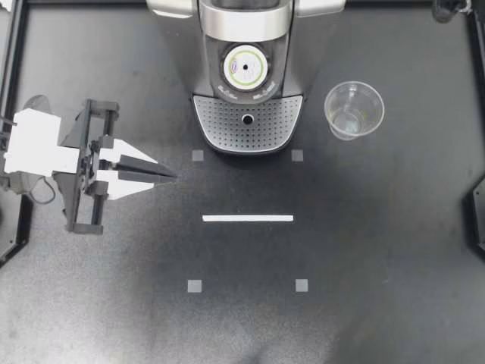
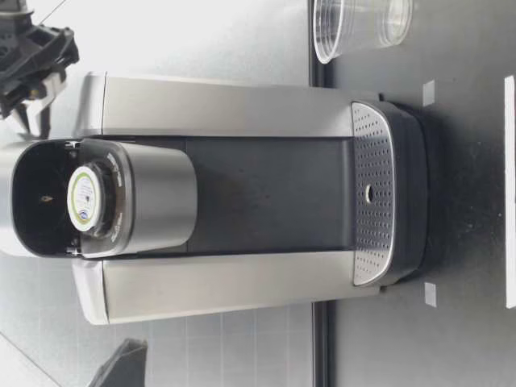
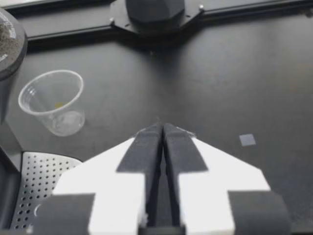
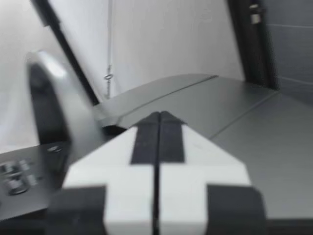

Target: Place the coffee capsule inside the capsule container, then place the cup onto the center of the cup tray, then push the 'Hot Water' and 'Travel Mug' buttons.

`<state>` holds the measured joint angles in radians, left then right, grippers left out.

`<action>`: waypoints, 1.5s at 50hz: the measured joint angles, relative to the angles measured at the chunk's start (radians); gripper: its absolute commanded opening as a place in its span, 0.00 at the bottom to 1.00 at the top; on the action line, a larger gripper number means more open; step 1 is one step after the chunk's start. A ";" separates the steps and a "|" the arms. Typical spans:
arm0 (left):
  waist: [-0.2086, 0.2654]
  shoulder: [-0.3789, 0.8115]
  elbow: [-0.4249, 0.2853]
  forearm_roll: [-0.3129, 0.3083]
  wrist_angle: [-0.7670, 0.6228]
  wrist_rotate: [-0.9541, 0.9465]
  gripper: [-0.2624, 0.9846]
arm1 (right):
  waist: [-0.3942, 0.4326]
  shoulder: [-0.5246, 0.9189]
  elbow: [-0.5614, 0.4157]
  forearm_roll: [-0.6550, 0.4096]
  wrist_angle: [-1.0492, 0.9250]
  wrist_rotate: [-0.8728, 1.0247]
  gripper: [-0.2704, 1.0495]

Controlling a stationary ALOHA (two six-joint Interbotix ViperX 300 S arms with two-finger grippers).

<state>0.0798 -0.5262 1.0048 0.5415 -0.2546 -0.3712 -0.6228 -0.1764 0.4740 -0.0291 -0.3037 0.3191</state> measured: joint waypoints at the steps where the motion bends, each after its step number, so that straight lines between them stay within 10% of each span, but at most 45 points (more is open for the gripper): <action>1: 0.000 0.000 0.000 0.000 0.000 0.000 0.29 | 0.003 0.000 0.000 -0.002 0.000 0.000 0.21; 75: 0.000 0.000 0.000 0.000 0.002 0.005 0.29 | 0.262 -0.120 0.213 -0.023 -0.015 0.084 0.21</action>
<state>0.0798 -0.5262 1.0048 0.5415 -0.2531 -0.3666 -0.3605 -0.2961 0.6872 -0.0522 -0.3191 0.4034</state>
